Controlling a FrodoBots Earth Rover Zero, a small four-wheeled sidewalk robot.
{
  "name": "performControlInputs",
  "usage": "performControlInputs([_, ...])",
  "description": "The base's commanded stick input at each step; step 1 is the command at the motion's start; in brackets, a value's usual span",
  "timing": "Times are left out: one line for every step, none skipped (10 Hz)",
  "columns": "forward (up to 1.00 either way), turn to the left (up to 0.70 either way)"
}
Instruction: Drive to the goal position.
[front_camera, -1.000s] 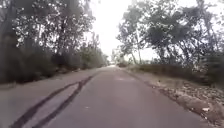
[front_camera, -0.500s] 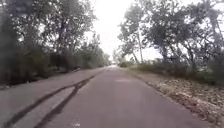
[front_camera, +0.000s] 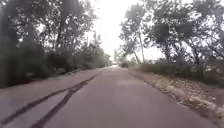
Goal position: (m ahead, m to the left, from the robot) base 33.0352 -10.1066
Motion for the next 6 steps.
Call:
performControlInputs([0.85, 0.02])
performControlInputs([0.85, 0.02])
performControlInputs([0.85, 0.02])
performControlInputs([0.85, 0.02])
performControlInputs([0.85, 0.02])
performControlInputs([0.85, 0.02])
